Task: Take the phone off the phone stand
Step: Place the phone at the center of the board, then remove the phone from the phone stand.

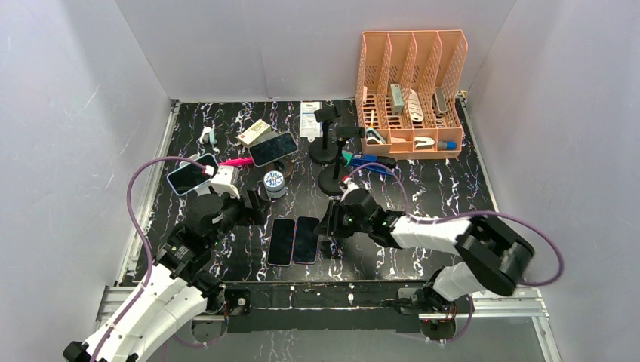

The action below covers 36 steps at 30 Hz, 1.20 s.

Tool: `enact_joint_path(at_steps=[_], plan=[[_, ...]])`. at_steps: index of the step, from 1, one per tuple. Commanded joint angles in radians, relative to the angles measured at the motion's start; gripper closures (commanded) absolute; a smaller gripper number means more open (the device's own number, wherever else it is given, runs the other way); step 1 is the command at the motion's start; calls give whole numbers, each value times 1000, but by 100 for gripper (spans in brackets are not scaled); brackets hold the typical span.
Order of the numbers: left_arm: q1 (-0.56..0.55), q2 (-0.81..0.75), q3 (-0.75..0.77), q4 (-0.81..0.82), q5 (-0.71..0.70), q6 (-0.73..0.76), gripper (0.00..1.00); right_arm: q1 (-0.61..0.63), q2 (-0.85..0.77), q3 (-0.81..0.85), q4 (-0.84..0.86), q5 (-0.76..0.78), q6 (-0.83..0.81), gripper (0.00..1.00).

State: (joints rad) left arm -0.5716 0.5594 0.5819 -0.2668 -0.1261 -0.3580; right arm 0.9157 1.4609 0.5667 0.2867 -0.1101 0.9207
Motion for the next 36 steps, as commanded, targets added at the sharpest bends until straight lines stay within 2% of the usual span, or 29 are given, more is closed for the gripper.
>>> enact_joint_path(at_steps=[1, 5, 8, 12, 18, 23, 31, 36], plan=[[3, 2, 19, -34, -88, 13, 24, -2, -193, -21, -66, 70, -93, 54], [3, -7, 19, -50, -202, 12, 23, -2, -383, -94, -78, 58, -141, 52], [4, -12, 13, -40, -256, -47, 20, -2, -530, -152, -80, 46, -152, 50], [4, 56, 12, 83, -160, -138, 20, -2, -657, -206, -81, 46, -167, 47], [30, 313, 106, 135, -135, -185, 20, -2, -753, -255, -71, 66, -164, 45], [149, 411, 130, 254, 37, -255, 20, -3, -826, -311, -45, 99, -143, 47], [391, 527, 144, 380, 302, -322, 21, -2, -851, -256, -195, 11, -258, 43], [479, 644, 148, 469, 420, -336, 21, -2, -861, -276, -139, -67, -258, 43]])
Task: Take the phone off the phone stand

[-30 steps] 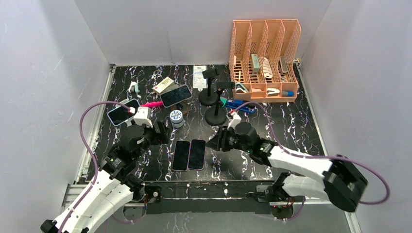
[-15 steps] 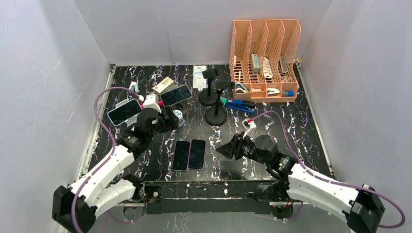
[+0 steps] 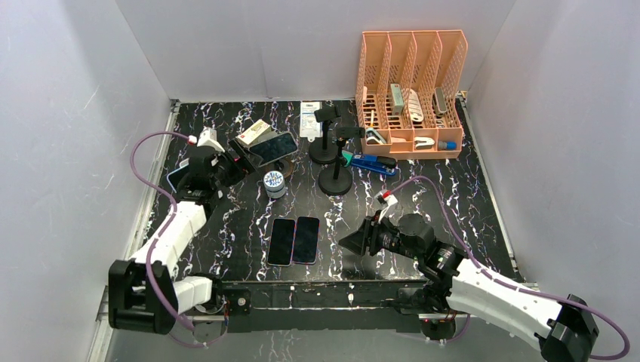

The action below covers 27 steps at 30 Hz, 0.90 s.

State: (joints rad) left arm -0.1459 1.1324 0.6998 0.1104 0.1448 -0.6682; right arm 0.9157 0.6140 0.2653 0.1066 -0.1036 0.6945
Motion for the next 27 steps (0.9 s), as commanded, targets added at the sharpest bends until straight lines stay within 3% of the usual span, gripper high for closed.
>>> enact_joint_path(at_steps=[1, 6, 17, 23, 27], plan=[[70, 95, 32, 109, 173, -32, 21, -2, -18, 22, 54, -85, -29, 43], [103, 185, 54, 184, 242, -50, 22, -2, -50, 18, 70, -106, -37, 43], [109, 283, 101, 207, 198, -47, 23, -2, -77, 11, 65, -97, -49, 43], [110, 255, 139, 169, 172, -7, 24, -2, -74, 25, 58, -102, -58, 43], [110, 194, 204, 19, 85, 93, 24, -1, -75, 33, 47, -101, -69, 43]])
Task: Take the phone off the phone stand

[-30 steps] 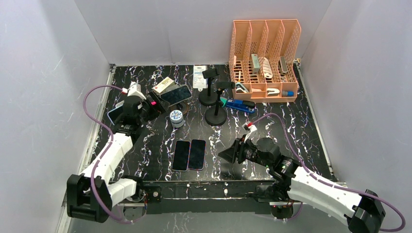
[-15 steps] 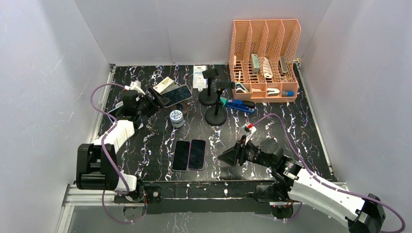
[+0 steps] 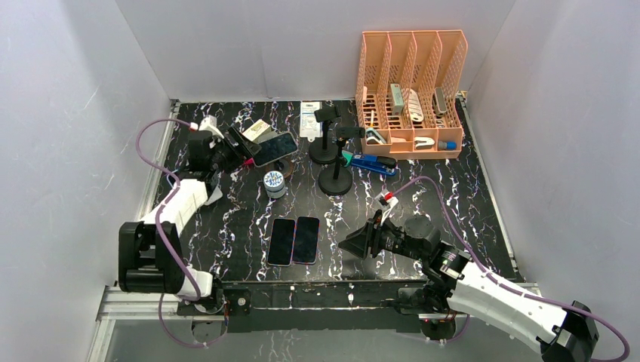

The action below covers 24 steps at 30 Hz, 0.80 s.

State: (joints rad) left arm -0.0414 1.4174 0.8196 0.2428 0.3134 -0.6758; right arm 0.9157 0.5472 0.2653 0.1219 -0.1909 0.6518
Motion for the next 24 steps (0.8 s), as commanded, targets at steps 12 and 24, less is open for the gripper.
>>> enact_joint_path(at_steps=[12, 24], plan=[[6, 34, 146, -69, 7, 92, 23, -2, -37, 37, 4, -29, -28, 43], [8, 130, 179, -77, 18, 125, 23, -3, -66, 54, -34, -12, -47, 43]])
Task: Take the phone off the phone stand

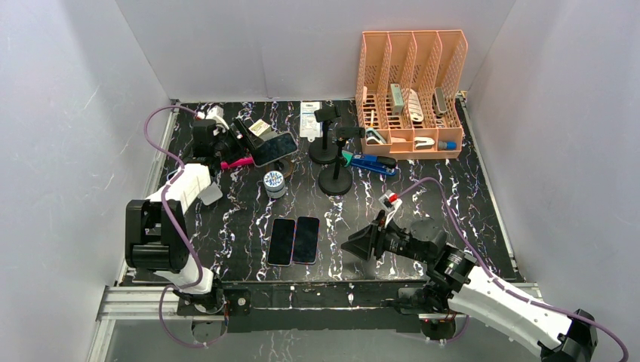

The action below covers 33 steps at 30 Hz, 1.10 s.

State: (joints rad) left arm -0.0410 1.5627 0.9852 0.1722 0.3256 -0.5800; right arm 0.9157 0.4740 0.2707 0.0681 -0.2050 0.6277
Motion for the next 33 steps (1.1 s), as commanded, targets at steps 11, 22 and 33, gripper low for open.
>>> enact_joint_path(at_steps=[11, 22, 33], plan=[[30, 44, -50, 66, 59, -63, 24, -2, 8, 53, 11, -1, -22, 43], [39, 86, -102, 242, 166, -146, 27, -2, 1, 53, 9, 4, -16, 43], [39, 140, -167, 402, 221, -243, 39, -2, 11, 48, 18, 14, -12, 42]])
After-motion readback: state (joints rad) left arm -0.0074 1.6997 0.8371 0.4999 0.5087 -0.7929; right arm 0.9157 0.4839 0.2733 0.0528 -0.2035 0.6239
